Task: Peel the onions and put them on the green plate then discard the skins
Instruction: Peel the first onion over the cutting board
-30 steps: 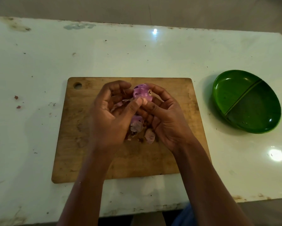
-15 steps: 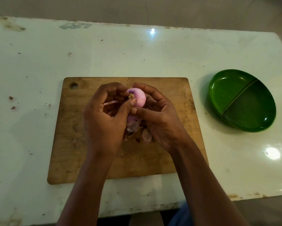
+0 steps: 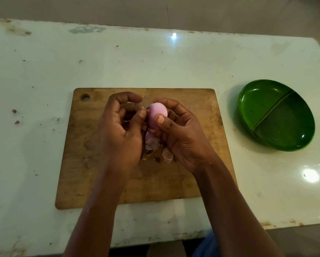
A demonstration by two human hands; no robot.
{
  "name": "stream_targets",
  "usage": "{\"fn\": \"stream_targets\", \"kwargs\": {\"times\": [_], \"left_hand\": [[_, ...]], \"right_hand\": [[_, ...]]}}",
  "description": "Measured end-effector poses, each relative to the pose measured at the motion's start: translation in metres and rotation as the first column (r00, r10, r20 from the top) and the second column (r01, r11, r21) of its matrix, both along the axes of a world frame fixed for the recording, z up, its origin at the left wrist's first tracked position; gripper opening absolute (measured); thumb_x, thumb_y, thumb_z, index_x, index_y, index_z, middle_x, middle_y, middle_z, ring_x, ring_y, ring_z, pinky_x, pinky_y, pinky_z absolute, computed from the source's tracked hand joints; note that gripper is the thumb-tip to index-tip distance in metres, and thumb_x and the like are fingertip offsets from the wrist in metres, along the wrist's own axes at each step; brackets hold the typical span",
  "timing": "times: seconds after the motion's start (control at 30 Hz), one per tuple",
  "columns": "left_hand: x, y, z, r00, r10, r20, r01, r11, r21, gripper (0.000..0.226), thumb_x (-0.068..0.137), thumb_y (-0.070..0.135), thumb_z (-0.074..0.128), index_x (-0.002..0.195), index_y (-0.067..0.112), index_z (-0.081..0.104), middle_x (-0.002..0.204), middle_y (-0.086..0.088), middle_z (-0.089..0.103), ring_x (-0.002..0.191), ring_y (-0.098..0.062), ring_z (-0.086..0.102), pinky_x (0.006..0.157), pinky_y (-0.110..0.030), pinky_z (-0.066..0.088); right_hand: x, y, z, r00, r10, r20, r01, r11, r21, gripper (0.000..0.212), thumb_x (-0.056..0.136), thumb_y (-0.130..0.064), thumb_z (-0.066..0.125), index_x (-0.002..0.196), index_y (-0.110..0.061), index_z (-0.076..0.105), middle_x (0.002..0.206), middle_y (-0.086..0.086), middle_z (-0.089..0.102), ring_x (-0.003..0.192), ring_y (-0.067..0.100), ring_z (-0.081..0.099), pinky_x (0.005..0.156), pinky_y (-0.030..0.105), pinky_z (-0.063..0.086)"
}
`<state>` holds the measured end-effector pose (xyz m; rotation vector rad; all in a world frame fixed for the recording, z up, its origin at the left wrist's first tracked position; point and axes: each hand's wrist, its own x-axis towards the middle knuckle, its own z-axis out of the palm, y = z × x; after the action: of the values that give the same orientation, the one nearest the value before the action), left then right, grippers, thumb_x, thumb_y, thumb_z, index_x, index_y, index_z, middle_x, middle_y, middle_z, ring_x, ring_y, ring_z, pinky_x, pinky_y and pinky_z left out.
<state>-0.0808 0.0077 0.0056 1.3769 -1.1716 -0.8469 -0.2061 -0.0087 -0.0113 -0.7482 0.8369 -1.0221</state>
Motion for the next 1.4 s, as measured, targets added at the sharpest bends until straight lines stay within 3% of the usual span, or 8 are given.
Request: {"fn": "stream_targets", "kwargs": {"times": [0.2,0.43,0.57,0.7,0.83,1.03,1.17,1.4], "left_hand": [[-0.004,0.003,-0.004,0.996,-0.003,0.087,0.003,1.000,0.008,0.037,0.092,-0.003,0.050,0.083,0.031,0.040,0.084,0.003,0.053,0.080,-0.011,0.057,0.065,-0.018,0.048],[-0.007,0.005,-0.011,0.979,0.028,0.203,-0.019,0.999,-0.045,0.041,0.089,-0.008,0.043,0.079,0.031,0.034,0.076,0.012,0.043,0.072,0.001,0.048,0.063,-0.013,0.043],[-0.008,0.003,-0.008,0.982,0.064,0.176,-0.043,0.991,-0.125,0.018,0.089,0.002,0.049,0.097,0.017,0.043,0.085,0.012,0.050,0.079,-0.001,0.054,0.068,-0.011,0.046],[-0.006,0.001,-0.003,0.989,0.086,0.121,-0.066,0.986,-0.155,0.034,0.086,-0.005,0.060,0.111,0.013,0.047,0.088,0.009,0.058,0.083,-0.003,0.060,0.074,-0.012,0.047],[-0.005,0.002,-0.001,0.993,0.086,0.083,-0.070,0.982,-0.174,0.030,0.087,-0.002,0.062,0.112,0.011,0.049,0.088,0.013,0.062,0.085,-0.001,0.064,0.074,-0.014,0.049],[-0.005,0.002,0.002,0.998,0.045,0.045,-0.033,0.971,-0.237,0.027,0.089,-0.002,0.058,0.113,0.006,0.049,0.092,0.008,0.063,0.087,-0.002,0.065,0.073,-0.012,0.049],[-0.009,0.004,0.004,0.996,0.006,0.090,0.019,0.962,-0.271,0.031,0.087,-0.003,0.061,0.115,0.003,0.048,0.095,0.006,0.063,0.090,-0.005,0.066,0.075,-0.015,0.052],[-0.007,0.005,0.004,0.966,0.028,0.258,0.060,0.943,-0.328,0.038,0.085,0.001,0.067,0.119,-0.005,0.050,0.100,0.006,0.065,0.095,-0.008,0.067,0.079,-0.022,0.055]], "right_hand": [[0.000,0.001,-0.001,1.000,0.017,-0.008,-0.017,1.000,-0.008,0.034,0.074,-0.006,0.070,0.106,-0.013,0.062,0.098,0.006,0.067,0.087,0.023,0.064,0.072,0.035,0.058],[0.002,0.000,-0.005,0.990,-0.041,-0.138,0.037,0.999,-0.026,0.044,0.065,-0.010,0.081,0.104,-0.016,0.061,0.105,0.013,0.063,0.089,0.026,0.064,0.068,0.039,0.057],[-0.001,-0.002,-0.005,0.995,-0.077,-0.060,0.077,0.997,0.005,0.042,0.068,-0.007,0.076,0.107,-0.016,0.062,0.103,0.006,0.065,0.091,0.023,0.064,0.075,0.041,0.057],[0.000,-0.002,-0.005,1.000,-0.017,-0.014,0.017,1.000,-0.015,0.045,0.068,0.000,0.072,0.108,-0.018,0.063,0.102,-0.002,0.068,0.097,0.022,0.064,0.081,0.041,0.057],[0.000,-0.002,-0.003,0.985,0.004,0.175,-0.002,1.000,-0.014,0.048,0.070,0.011,0.069,0.110,-0.013,0.060,0.108,0.006,0.065,0.099,0.023,0.062,0.081,0.033,0.058],[0.000,-0.003,-0.004,0.909,-0.022,0.417,0.024,1.000,0.001,0.047,0.066,0.006,0.070,0.109,-0.011,0.063,0.110,0.012,0.066,0.101,0.026,0.063,0.085,0.030,0.057],[-0.001,-0.006,-0.009,0.885,-0.014,0.466,0.020,1.000,-0.008,0.052,0.066,0.002,0.077,0.115,-0.008,0.062,0.121,0.015,0.062,0.112,0.031,0.059,0.093,0.037,0.054],[-0.002,-0.004,-0.008,0.885,-0.017,0.464,0.019,1.000,0.000,0.050,0.068,0.005,0.072,0.115,-0.007,0.061,0.119,0.015,0.063,0.103,0.026,0.065,0.084,0.032,0.057]]}}
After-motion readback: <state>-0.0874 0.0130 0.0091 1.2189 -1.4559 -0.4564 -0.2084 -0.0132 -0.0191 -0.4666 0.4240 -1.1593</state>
